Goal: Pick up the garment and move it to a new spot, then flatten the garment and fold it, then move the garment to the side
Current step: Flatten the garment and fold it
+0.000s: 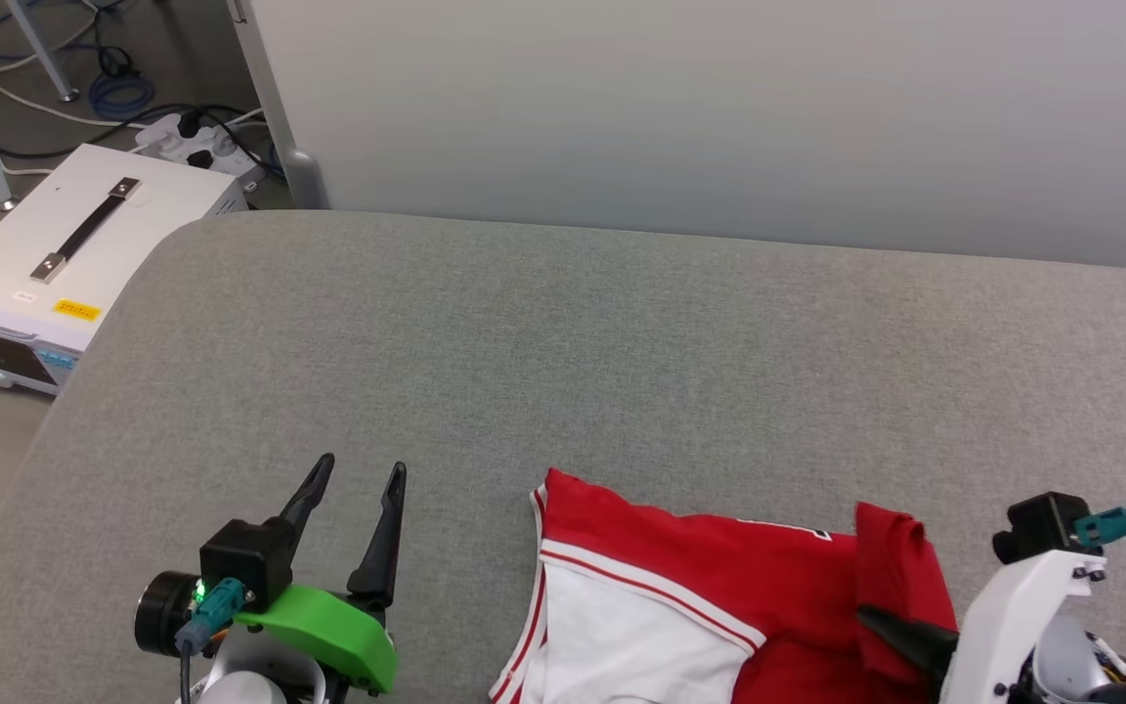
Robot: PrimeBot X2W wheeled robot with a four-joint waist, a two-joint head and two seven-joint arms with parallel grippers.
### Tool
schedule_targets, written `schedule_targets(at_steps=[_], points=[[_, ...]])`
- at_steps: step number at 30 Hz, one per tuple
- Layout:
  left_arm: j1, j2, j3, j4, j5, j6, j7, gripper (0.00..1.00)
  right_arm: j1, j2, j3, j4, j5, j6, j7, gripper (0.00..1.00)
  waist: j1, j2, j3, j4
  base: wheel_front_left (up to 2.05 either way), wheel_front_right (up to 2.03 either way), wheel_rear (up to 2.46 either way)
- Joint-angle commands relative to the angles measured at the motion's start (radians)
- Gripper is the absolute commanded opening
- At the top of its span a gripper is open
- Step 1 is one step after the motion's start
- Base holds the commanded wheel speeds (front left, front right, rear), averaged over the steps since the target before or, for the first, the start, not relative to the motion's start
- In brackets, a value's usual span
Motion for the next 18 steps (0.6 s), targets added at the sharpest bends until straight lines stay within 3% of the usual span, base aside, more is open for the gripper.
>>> schedule_targets(at_steps=[1,7,18], points=[[0.015,-0.007,0.007,0.000,0.009,-0.006,-0.006,1.00,-0.019,0.018,0.013,-0.011,-0.002,-0.001,0.009,0.00,0.0000,0.0000,-0.002,0.012,0.00,0.00,0.00],[0.020,-0.007,0.026,0.003,0.014,-0.011,-0.006,1.00,-0.053,0.064,0.093,-0.009,0.047,-0.001,0.019,0.00,0.0000,0.0000,-0.008,0.036,0.00,0.00,0.00],[0.015,-0.018,0.036,0.012,0.024,-0.024,-0.006,1.00,-0.133,0.065,0.332,0.180,0.193,-0.001,-0.197,0.00,0.0000,0.0000,-0.004,0.086,0.00,0.00,0.00]])
